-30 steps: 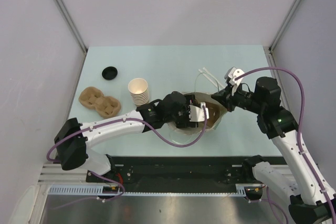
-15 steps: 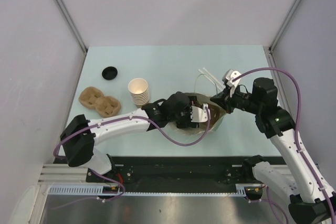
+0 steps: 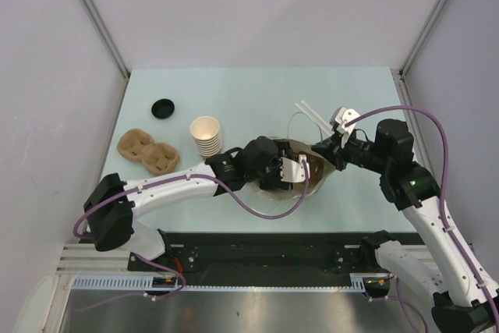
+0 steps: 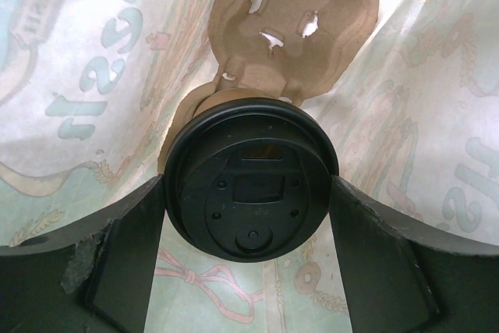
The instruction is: Pack the takeout coffee
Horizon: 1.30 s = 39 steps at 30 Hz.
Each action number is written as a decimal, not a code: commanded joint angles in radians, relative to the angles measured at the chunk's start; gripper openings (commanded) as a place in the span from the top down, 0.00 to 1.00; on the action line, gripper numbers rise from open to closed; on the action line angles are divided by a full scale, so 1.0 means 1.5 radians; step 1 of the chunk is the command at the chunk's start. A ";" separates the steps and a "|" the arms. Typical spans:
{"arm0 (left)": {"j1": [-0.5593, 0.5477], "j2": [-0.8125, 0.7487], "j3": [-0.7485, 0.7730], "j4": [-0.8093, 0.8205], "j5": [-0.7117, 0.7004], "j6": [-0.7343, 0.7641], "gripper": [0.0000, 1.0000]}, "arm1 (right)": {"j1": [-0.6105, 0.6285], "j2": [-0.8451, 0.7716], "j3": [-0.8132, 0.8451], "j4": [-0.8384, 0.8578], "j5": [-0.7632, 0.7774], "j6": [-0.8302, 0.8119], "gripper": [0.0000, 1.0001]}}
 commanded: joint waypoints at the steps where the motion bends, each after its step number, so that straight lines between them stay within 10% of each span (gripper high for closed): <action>1: 0.007 -0.014 -0.006 0.006 -0.032 0.010 1.00 | 0.017 -0.017 0.001 0.023 0.011 -0.019 1.00; 25: -0.007 -0.125 -0.055 -0.018 0.056 0.114 1.00 | 0.111 -0.037 -0.041 0.070 0.099 -0.144 1.00; 39: -0.005 -0.071 0.094 -0.099 0.095 0.045 1.00 | 0.149 -0.019 -0.040 0.092 0.114 -0.204 1.00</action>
